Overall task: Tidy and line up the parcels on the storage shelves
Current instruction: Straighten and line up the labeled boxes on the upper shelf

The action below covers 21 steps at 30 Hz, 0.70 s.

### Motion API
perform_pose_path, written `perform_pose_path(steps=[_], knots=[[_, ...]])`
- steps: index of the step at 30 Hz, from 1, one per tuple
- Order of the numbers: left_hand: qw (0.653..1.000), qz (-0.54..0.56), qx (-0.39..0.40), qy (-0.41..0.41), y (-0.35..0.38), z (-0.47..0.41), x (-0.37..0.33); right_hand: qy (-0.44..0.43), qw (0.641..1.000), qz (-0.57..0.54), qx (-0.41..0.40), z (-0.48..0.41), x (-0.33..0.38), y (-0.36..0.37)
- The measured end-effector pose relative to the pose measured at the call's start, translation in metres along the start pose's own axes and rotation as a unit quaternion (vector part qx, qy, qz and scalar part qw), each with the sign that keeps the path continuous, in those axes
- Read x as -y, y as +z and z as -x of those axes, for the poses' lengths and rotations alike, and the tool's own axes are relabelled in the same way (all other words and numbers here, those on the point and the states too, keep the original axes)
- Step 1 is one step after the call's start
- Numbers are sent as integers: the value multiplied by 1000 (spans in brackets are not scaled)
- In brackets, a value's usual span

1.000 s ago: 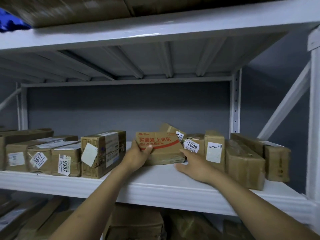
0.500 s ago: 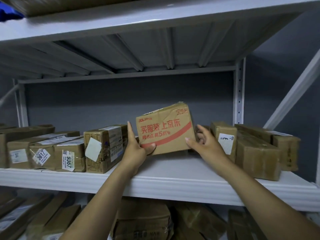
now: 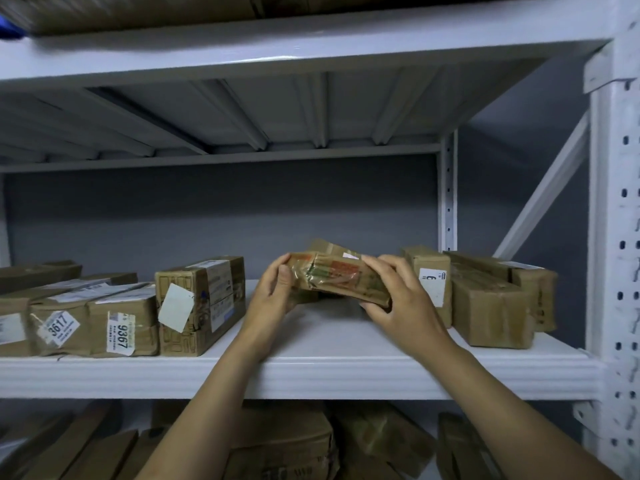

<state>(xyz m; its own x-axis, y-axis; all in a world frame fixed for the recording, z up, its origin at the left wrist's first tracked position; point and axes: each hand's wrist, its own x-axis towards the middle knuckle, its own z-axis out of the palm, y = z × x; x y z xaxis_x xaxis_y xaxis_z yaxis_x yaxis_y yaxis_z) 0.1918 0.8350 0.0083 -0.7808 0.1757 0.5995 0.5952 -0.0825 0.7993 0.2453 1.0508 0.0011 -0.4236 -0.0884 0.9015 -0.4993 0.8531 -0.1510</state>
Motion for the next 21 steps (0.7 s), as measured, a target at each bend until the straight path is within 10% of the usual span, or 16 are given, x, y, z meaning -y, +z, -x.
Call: perform_pose_path(steps=[8, 21], knots=[[997, 76, 7, -32, -3, 1, -2, -21, 1000, 15, 7, 1, 9, -6], [994, -62, 21, 84, 2, 10, -8, 202, 951, -218, 85, -4, 8, -7]])
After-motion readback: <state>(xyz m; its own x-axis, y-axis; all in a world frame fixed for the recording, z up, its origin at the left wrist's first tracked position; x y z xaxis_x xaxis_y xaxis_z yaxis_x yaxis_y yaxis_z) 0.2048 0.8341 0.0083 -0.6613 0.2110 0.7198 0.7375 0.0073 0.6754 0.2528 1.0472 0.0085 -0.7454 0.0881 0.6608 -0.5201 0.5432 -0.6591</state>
